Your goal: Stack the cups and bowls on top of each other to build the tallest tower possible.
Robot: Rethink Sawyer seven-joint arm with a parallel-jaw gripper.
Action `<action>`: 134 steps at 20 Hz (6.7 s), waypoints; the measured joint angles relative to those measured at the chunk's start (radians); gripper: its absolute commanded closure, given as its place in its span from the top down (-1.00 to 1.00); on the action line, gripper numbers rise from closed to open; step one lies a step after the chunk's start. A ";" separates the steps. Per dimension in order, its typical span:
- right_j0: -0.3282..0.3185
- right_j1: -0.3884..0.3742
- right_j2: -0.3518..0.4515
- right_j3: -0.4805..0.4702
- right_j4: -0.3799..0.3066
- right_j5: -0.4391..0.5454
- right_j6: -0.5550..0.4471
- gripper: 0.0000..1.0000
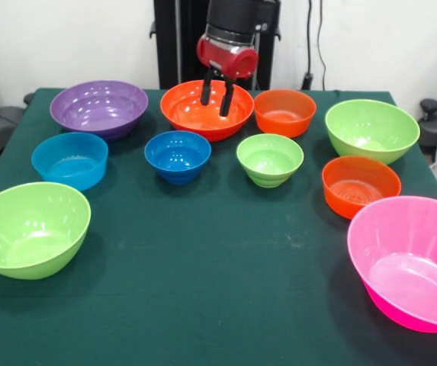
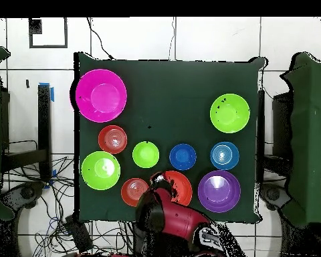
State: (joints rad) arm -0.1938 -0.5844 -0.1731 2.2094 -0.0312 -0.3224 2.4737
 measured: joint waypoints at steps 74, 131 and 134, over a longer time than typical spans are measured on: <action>0.337 0.111 -0.118 -0.232 0.876 0.216 0.070 1.00; 0.138 0.057 0.208 -0.314 0.442 0.192 0.410 1.00; 0.138 0.047 0.229 -0.306 0.428 0.192 0.410 1.00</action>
State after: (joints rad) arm -0.0560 -0.5370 0.0561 1.9034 0.3973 -0.1304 2.8837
